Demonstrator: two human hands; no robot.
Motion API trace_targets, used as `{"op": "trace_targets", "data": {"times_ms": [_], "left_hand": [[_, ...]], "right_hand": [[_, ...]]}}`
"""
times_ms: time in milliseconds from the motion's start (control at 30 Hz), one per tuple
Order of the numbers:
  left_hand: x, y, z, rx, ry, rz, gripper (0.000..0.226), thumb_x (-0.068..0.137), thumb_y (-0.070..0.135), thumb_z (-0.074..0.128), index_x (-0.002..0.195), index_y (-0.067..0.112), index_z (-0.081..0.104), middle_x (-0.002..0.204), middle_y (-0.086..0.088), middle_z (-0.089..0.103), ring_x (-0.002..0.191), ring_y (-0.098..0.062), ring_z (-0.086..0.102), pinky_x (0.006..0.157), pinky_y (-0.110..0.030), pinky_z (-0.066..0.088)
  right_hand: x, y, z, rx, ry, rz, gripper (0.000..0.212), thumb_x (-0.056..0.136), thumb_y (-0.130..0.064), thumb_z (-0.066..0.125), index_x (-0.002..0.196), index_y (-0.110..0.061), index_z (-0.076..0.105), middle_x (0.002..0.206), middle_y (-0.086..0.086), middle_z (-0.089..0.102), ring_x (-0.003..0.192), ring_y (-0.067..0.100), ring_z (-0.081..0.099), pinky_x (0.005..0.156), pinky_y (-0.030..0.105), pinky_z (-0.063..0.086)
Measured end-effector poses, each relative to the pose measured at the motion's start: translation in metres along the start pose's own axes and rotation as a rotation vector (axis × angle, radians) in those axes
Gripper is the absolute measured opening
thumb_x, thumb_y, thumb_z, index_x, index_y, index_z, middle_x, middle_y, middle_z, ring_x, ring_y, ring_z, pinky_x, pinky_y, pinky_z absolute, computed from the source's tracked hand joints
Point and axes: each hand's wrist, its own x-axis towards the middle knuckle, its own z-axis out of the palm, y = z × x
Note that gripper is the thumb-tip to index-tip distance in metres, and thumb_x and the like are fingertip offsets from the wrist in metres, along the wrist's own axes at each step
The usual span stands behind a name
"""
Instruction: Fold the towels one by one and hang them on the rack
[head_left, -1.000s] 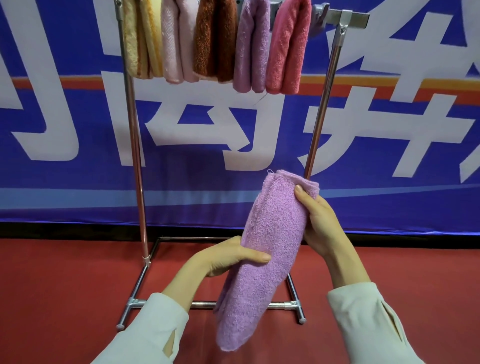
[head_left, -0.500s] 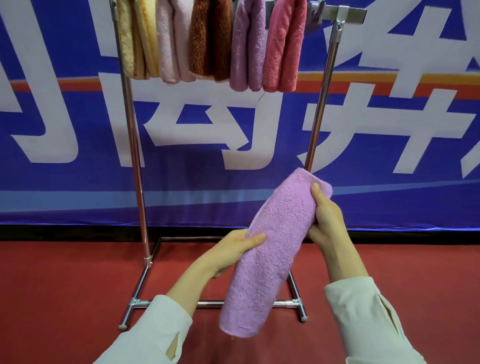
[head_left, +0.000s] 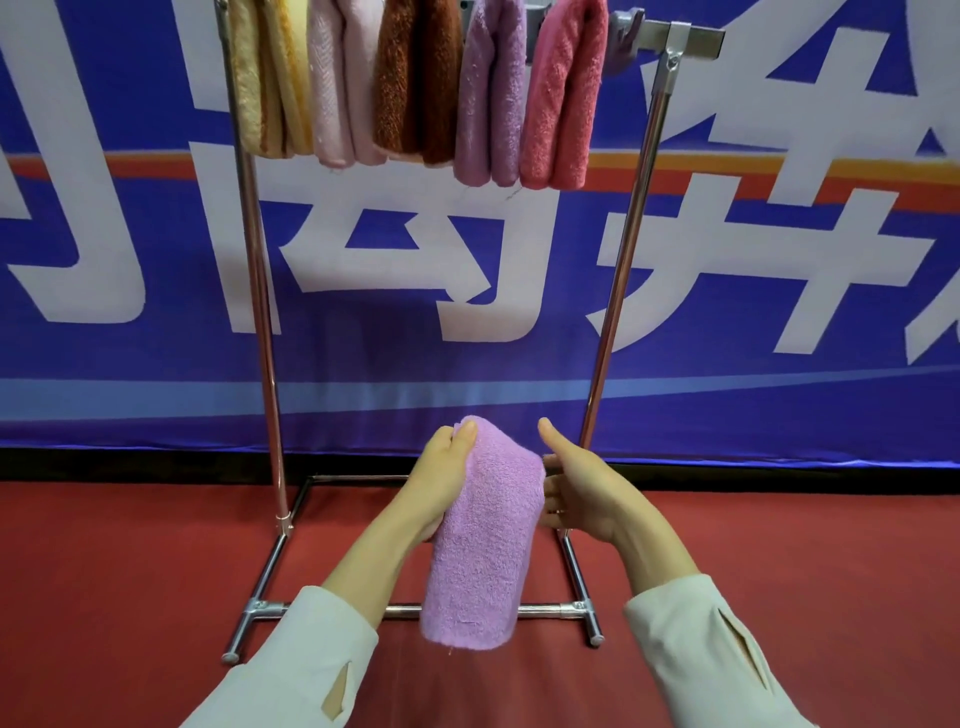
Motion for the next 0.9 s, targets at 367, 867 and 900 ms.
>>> {"op": "trace_targets", "data": {"times_ms": [367,867,900], "left_hand": [[0.000,0.005,-0.014,-0.016,-0.016,-0.147,0.056,0.079,0.016,0.076,0.120,0.014,0.038,0.108,-0.010,0.059,0.101,-0.022,0.060,0.087,-0.033,0.045],[-0.006,0.015,-0.020,0.068,-0.007,0.176,0.082,0.062,-0.003,0.084,0.126,0.024,0.041,0.103,-0.017,0.067,0.094,-0.028,0.068,0.091,-0.046,0.053],[-0.006,0.015,-0.018,0.083,0.004,0.178,0.083,0.061,-0.001,0.085,0.125,0.024,0.038,0.102,-0.015,0.067,0.094,-0.028,0.068,0.092,-0.047,0.053]], "right_hand": [[0.009,0.007,0.003,0.134,0.135,-0.317,0.023,0.093,-0.014,0.061,0.115,-0.015,0.067,0.100,0.007,0.067,0.074,0.015,0.058,0.056,0.021,0.045],[0.010,0.005,0.001,-0.447,0.237,-0.436,0.086,0.059,-0.014,0.090,0.136,-0.013,0.050,0.128,0.003,0.054,0.117,0.019,0.055,0.101,0.035,0.046],[0.011,0.006,0.001,-0.470,0.255,-0.438,0.081,0.059,-0.016,0.090,0.131,-0.014,0.054,0.124,0.003,0.058,0.113,0.020,0.057,0.099,0.036,0.048]]}}
